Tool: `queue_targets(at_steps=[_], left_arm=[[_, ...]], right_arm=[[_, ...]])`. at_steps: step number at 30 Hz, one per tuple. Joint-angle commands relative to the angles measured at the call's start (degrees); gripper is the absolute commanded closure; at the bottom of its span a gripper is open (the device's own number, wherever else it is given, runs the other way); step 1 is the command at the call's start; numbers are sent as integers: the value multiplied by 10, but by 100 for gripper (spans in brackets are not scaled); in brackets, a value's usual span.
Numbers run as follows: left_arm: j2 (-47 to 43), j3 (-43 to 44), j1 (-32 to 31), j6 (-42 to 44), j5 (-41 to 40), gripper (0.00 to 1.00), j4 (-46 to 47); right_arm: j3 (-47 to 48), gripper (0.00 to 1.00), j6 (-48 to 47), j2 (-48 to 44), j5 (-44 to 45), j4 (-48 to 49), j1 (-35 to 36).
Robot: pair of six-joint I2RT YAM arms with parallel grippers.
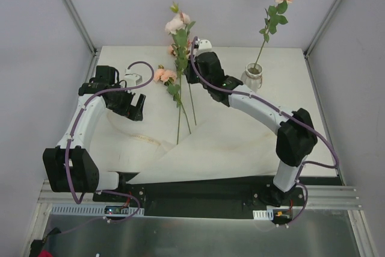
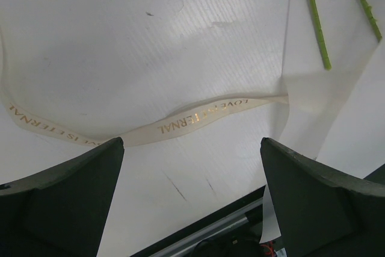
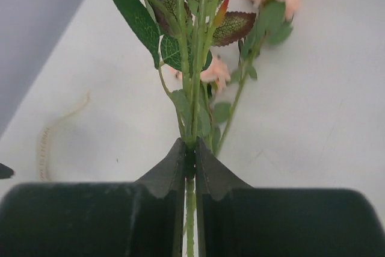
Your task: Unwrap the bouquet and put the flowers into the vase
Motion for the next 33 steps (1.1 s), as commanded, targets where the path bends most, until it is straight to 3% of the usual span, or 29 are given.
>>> queue_targets(at_steps=[1, 9, 14, 25, 33], left_arm=[[-5, 4, 6, 2, 9, 3, -2], [1, 13, 32, -11, 30, 3, -3], [8, 24, 41, -22, 38, 3, -3], [19, 38, 43, -32, 51, 3, -3], [24, 52, 43, -35, 46, 3, -3]], right_arm=[[36, 99, -125, -86, 30, 156, 2], [98, 99, -265, -154, 16, 270, -41], [11, 99, -369, -208, -12, 392, -94], [-103, 99, -342, -276, -26, 440, -204], [-167, 99, -325, -280, -27, 476, -231]])
